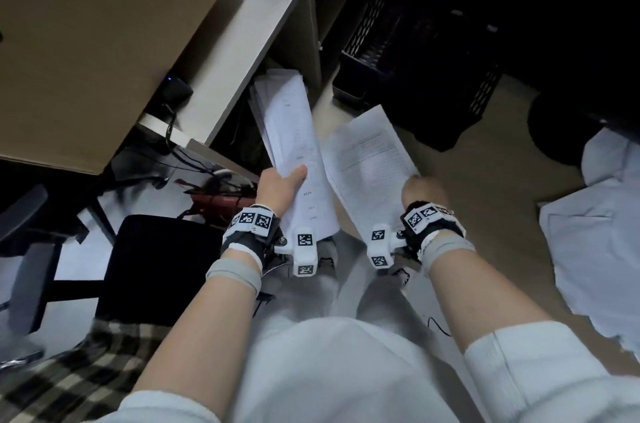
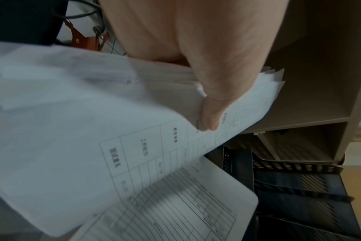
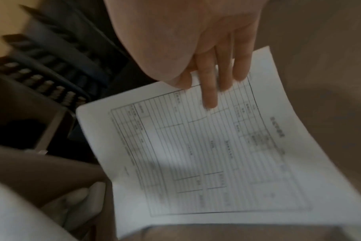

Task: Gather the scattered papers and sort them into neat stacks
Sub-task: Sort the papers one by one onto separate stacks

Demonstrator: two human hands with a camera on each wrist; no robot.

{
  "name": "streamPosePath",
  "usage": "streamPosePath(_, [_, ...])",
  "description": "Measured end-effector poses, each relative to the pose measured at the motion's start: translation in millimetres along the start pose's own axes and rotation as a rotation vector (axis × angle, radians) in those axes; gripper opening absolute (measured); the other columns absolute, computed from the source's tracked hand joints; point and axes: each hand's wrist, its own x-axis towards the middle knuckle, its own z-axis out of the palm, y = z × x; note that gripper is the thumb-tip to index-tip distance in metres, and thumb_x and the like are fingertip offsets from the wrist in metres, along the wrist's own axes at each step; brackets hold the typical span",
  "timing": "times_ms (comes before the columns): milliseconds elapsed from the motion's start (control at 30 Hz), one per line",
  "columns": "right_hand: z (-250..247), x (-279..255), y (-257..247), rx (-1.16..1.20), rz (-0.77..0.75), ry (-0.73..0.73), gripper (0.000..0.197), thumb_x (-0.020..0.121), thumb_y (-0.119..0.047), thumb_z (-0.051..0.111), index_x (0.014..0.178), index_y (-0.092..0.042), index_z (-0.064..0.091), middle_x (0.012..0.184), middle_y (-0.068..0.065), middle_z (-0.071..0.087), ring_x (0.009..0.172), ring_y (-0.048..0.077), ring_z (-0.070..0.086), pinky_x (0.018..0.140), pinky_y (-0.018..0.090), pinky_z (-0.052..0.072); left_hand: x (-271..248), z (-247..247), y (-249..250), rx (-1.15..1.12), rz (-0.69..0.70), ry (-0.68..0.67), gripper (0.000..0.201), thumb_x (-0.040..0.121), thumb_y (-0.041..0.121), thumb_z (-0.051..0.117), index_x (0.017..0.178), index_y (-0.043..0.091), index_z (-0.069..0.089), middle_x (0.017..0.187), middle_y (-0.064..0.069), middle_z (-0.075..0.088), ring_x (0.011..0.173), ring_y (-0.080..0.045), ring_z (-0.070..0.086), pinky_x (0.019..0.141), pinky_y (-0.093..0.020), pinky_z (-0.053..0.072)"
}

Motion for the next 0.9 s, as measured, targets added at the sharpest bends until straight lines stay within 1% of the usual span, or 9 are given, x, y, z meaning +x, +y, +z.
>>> streamPosePath(200, [-6.5, -6.4, -23.7, -0.399, -0.162, 0.148, 0.029, 0.094, -0.023, 0.043, 0.109, -0.013, 0.066, 0.124, 0.01, 0.064, 0.129, 0.029, 0.044, 0.102, 0.042, 0.038, -2.9, -2.6, -1.3, -0.035, 0.003, -0.009, 0.032, 0.093, 0.021, 0.071, 0.115, -0.003, 0.069, 0.105, -0.008, 0.07, 0.097, -0.025, 0.067, 0.085, -0.031, 0.051])
streamPosePath(267, [-0.8, -12.1, -37.4, -0.357, -0.272, 0.148, 0.032, 0.094, -0.022, 0.045, 0.121, -0.013, 0.06, 0.133, 0.012, 0.058, 0.133, 0.031, 0.041, 0.103, 0.042, 0.038, -4.5, -9.2, -4.7, -0.038, 0.008, 0.009, 0.03, 0.093, 0.021, 0.071, 0.113, -0.002, 0.069, 0.102, -0.008, 0.07, 0.094, -0.024, 0.067, 0.082, -0.029, 0.049])
streamPosePath(367, [19.0, -13.4, -50.8, -0.078, -0.396, -0.007, 0.064, 0.09, -0.021, 0.048, 0.15, -0.028, 0.028, 0.145, 0.012, 0.047, 0.121, 0.034, 0.053, 0.097, 0.043, 0.046, -6.7, -16.2, -10.9, -0.012, -0.003, 0.029, 0.027, 0.093, 0.024, 0.072, 0.108, 0.002, 0.07, 0.1, -0.007, 0.071, 0.095, -0.026, 0.069, 0.087, -0.034, 0.054])
streamPosePath(433, [32.7, -17.6, -53.8, 0.126, -0.453, -0.144, 0.087, 0.087, -0.017, 0.05, 0.15, -0.051, 0.0, 0.149, 0.002, 0.045, 0.091, 0.029, 0.066, 0.073, 0.038, 0.054, -5.5, -19.2, -17.4, -0.007, -0.006, 0.039, 0.024, 0.092, 0.025, 0.072, 0.105, 0.005, 0.07, 0.101, -0.008, 0.073, 0.097, -0.027, 0.07, 0.091, -0.039, 0.056])
streamPosePath(500, [43.6, -16.9, -48.9, 0.212, -0.516, -0.213, 0.1, 0.086, -0.008, 0.049, 0.145, -0.061, -0.012, 0.157, -0.004, 0.034, 0.086, 0.025, 0.066, 0.061, 0.032, 0.051, -3.9, -20.5, -21.4, 0.024, -0.005, 0.046, 0.016, 0.093, 0.025, 0.071, 0.098, 0.01, 0.068, 0.098, -0.008, 0.072, 0.096, -0.028, 0.07, 0.091, -0.04, 0.056])
streamPosePath(600, [48.4, -18.9, -35.4, 0.269, -0.556, -0.212, 0.109, 0.087, 0.004, 0.049, 0.142, -0.065, -0.015, 0.162, -0.003, 0.023, 0.11, 0.03, 0.063, 0.071, 0.039, 0.057, -0.7, -17.4, -24.3, 0.036, -0.02, 0.041, 0.017, 0.092, 0.025, 0.071, 0.091, 0.009, 0.067, 0.094, -0.009, 0.072, 0.091, -0.028, 0.069, 0.088, -0.042, 0.057])
streamPosePath(700, [48.2, -16.5, -25.7, 0.358, -0.552, -0.182, 0.115, 0.085, 0.009, 0.05, 0.14, -0.067, -0.015, 0.162, -0.009, 0.021, 0.132, 0.021, 0.052, 0.083, 0.047, 0.058, 0.9, -13.1, -23.3, 0.04, -0.03, 0.022, 0.019, 0.092, 0.024, 0.071, 0.091, 0.006, 0.066, 0.087, -0.004, 0.071, 0.085, -0.026, 0.068, 0.082, -0.037, 0.056])
streamPosePath(800, [48.0, -10.9, -24.7, 0.384, -0.526, -0.172, 0.114, 0.086, 0.0, 0.056, 0.139, -0.066, -0.02, 0.156, 0.0, 0.036, 0.129, 0.018, 0.054, 0.09, 0.047, 0.055, -0.7, -11.4, -17.6, 0.054, -0.017, 0.013, 0.016, 0.093, 0.021, 0.069, 0.083, 0.009, 0.065, 0.078, 0.003, 0.067, 0.073, -0.015, 0.065, 0.066, -0.026, 0.052])
streamPosePath(900, [58.5, 1.0, -30.5, 0.166, -0.456, -0.271, 0.104, 0.088, -0.016, 0.061, 0.149, -0.052, -0.015, 0.155, 0.01, 0.037, 0.133, 0.032, 0.048, 0.099, 0.053, 0.047, 2.1, -15.2, -16.6, 0.048, -0.033, 0.015, 0.019, 0.092, 0.024, 0.071, 0.087, 0.006, 0.067, 0.082, -0.001, 0.07, 0.078, -0.022, 0.068, 0.07, -0.03, 0.055])
